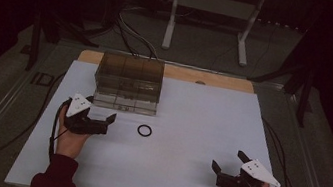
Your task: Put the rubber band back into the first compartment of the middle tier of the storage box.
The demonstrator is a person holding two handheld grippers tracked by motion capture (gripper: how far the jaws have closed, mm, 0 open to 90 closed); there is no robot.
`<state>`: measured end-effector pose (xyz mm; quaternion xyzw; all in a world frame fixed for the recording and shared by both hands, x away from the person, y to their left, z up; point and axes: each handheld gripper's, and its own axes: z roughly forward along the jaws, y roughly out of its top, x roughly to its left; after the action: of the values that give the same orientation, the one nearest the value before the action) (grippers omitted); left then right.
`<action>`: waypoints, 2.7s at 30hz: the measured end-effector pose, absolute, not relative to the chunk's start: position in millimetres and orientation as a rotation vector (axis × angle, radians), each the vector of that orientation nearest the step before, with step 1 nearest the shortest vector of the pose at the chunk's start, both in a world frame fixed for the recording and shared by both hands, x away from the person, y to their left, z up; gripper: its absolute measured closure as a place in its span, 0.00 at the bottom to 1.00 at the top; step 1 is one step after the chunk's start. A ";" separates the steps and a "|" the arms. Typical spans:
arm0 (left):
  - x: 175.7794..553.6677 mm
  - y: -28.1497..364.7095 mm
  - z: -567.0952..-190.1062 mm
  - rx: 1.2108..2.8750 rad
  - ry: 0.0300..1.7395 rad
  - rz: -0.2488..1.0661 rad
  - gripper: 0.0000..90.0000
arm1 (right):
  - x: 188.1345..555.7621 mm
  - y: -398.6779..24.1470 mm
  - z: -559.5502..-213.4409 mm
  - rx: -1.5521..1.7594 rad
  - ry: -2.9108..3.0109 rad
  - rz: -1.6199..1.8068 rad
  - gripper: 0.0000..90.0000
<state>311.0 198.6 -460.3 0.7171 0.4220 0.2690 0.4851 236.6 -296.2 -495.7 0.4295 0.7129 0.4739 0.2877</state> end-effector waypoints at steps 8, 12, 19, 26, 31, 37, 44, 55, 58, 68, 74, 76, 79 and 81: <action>319.1 189.8 -461.2 1.755 1.012 0.625 0.01 | 236.0 -298.1 -495.5 1.158 1.897 1.267 0.01; 321.3 186.5 -462.3 1.765 1.001 0.617 0.01 | 235.9 -297.6 -495.7 1.155 1.903 1.262 0.02; 325.2 181.3 -465.8 1.763 0.997 0.601 0.01 | 235.3 -298.3 -495.8 1.156 1.901 1.256 0.02; 327.8 175.6 -468.4 1.775 0.988 0.587 0.01 | 234.1 -299.0 -495.9 1.157 1.901 1.251 0.02; 329.2 168.9 -469.1 1.789 0.975 0.575 0.01 | 233.3 -300.5 -495.6 1.163 1.895 1.255 0.02; 332.4 160.8 -471.0 1.798 0.963 0.552 0.01 | 233.4 -298.9 -495.8 1.156 1.903 1.253 0.01; 336.8 150.5 -474.3 1.832 0.967 0.514 0.01 | 233.7 -299.0 -496.1 1.156 1.906 1.254 0.02; 342.5 139.9 -482.8 1.831 0.996 0.470 0.03 | 233.9 -298.1 -496.2 1.150 1.909 1.255 0.02; 343.2 135.3 -485.1 1.839 0.992 0.452 0.05 | 233.9 -297.8 -496.2 1.146 1.912 1.253 0.02; 345.1 121.4 -493.5 1.897 0.963 0.399 0.15 | 233.9 -297.1 -496.4 1.143 1.916 1.251 0.02; 349.3 111.2 -501.9 1.954 0.971 0.408 0.21 | 234.2 -296.1 -496.5 1.138 1.919 1.247 0.01; 350.5 109.0 -504.4 1.969 0.973 0.405 0.24 | 234.2 -296.0 -496.6 1.138 1.920 1.247 0.02; 353.2 105.3 -509.2 1.991 0.983 0.400 0.29 | 234.2 -295.9 -496.5 1.137 1.920 1.245 0.01; 354.9 103.8 -512.0 2.001 0.992 0.396 0.35 | 234.1 -296.0 -496.5 1.137 1.921 1.245 0.02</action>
<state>354.9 103.8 -512.0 0.7995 0.3962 0.1582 0.4229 234.1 -296.0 -496.5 0.4258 0.7196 0.4663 0.2889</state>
